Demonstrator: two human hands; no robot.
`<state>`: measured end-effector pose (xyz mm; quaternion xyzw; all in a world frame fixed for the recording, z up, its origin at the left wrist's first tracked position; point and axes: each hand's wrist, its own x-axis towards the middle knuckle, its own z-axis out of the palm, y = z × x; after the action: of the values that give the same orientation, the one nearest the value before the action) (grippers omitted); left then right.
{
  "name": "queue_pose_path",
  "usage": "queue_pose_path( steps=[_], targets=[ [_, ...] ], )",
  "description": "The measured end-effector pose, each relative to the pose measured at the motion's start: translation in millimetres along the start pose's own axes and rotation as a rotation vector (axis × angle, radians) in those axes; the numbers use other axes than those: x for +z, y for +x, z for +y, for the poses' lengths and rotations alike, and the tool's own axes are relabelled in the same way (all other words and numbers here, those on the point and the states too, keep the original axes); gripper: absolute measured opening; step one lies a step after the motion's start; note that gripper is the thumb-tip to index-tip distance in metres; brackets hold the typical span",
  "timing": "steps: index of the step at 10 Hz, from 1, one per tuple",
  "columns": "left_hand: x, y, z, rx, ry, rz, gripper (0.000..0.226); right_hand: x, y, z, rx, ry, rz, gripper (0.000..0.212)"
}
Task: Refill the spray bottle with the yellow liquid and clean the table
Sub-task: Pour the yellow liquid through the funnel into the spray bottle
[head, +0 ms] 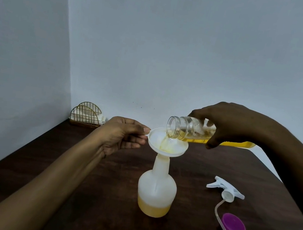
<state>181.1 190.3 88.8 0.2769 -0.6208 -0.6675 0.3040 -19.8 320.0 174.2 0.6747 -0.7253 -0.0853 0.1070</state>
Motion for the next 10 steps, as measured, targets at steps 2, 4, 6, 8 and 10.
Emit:
queue_pose_path(
  steps=[2,4,6,8,10],
  targets=[
    [-0.3,-0.2,0.3,-0.005,0.004,-0.005,0.01,-0.6,-0.5,-1.3,0.0,-0.005,-0.003,0.06],
    [0.2,-0.5,0.1,-0.001,0.009,-0.004,0.01,-1.7,-1.8,-1.7,-0.004,-0.01,0.002,0.061],
    [-0.2,0.0,0.3,-0.004,0.002,-0.004,0.01,-2.1,-2.0,-2.3,-0.005,-0.01,0.0,0.06],
    [-0.4,-0.1,-0.1,-0.003,0.01,-0.003,0.01,-2.8,-2.1,-4.7,0.003,-0.022,-0.002,0.063],
    [-0.4,0.6,-0.3,-0.001,0.01,-0.003,0.01,-3.7,-2.9,-4.6,0.008,-0.016,-0.001,0.063]
  ],
)
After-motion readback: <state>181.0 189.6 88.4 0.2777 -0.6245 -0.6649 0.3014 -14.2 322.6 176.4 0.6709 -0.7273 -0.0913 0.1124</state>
